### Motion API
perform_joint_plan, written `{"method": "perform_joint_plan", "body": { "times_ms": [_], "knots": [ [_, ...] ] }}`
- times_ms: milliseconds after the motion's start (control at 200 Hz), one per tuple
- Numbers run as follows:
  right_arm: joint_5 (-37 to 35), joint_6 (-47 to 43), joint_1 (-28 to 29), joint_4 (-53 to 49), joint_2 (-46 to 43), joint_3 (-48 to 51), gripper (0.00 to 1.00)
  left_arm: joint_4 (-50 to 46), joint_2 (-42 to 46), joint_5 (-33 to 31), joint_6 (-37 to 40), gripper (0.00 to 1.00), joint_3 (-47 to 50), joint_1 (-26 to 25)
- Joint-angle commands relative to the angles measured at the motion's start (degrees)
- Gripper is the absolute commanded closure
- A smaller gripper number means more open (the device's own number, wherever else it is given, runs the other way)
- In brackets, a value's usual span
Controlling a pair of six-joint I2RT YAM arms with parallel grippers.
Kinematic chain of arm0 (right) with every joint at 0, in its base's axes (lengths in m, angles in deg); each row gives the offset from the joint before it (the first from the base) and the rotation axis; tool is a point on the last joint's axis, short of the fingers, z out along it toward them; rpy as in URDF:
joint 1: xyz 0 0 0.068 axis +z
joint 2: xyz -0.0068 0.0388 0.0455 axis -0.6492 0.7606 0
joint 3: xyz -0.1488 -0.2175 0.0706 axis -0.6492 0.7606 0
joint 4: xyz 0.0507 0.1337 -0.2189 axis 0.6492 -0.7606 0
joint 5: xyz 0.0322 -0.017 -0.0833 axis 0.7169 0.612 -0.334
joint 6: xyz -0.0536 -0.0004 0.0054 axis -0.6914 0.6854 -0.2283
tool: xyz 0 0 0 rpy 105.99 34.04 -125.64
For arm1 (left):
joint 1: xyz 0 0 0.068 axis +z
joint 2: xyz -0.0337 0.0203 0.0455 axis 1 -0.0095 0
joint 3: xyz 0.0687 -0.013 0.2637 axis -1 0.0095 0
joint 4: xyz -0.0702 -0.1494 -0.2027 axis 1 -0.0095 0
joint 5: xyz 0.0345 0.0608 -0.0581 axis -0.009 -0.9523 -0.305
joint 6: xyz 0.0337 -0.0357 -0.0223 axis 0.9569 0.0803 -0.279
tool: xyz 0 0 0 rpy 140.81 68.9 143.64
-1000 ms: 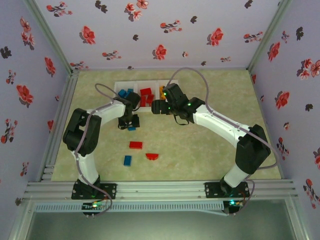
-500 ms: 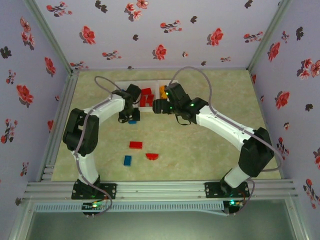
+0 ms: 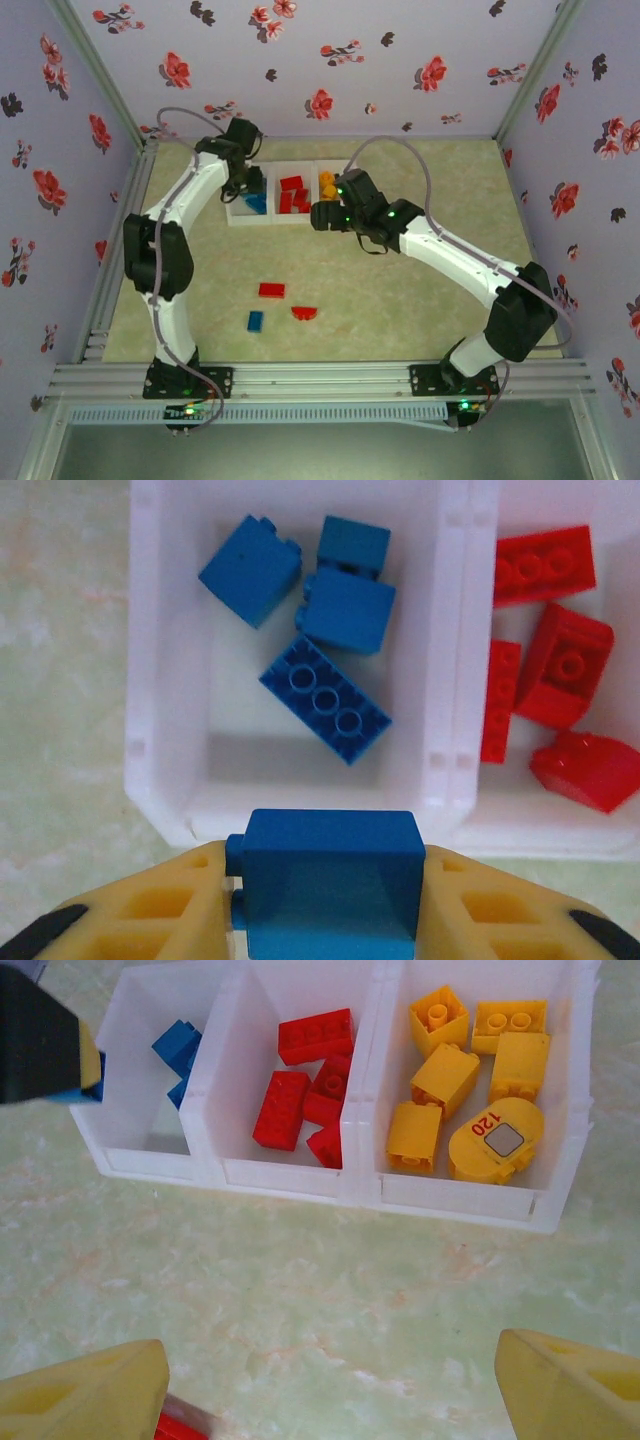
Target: Sort the legos into containers by color
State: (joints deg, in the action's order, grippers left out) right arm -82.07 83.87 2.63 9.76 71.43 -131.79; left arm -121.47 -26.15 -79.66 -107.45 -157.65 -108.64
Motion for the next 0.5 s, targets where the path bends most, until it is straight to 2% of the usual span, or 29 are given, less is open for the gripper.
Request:
{"method": "perform_joint_plan", "body": {
  "times_ms": [0, 115, 195, 270, 495],
  "knots": [
    [-1.1, -0.1, -0.4, -1.1, -2.0, 0.8, 0.14, -3.6, -4.4, -1.0, 4.1, 0.59, -4.2, 1.0],
    [-1.3, -0.1, -0.4, -1.2, -2.7, 1.1, 0.14, -3.3, -7.3, -1.0, 5.3, 0.53, -7.4, 1.5],
    [-1.2, -0.1, -0.4, -1.4, -2.9, 1.2, 0.14, -3.8, -9.0, -1.0, 5.5, 0.40, -9.9, 1.9],
    [-0.9, 0.3, -0.4, -1.2, -2.9, 1.6, 0.14, -4.6, -9.6, -1.0, 5.6, 0.34, -11.6, 1.8],
    [1.0, 1.1, 0.2, 0.3, -2.6, 3.8, 0.15, -5.4, -5.4, -1.1, 5.5, 0.33, -10.3, 1.8]
  ]
}}
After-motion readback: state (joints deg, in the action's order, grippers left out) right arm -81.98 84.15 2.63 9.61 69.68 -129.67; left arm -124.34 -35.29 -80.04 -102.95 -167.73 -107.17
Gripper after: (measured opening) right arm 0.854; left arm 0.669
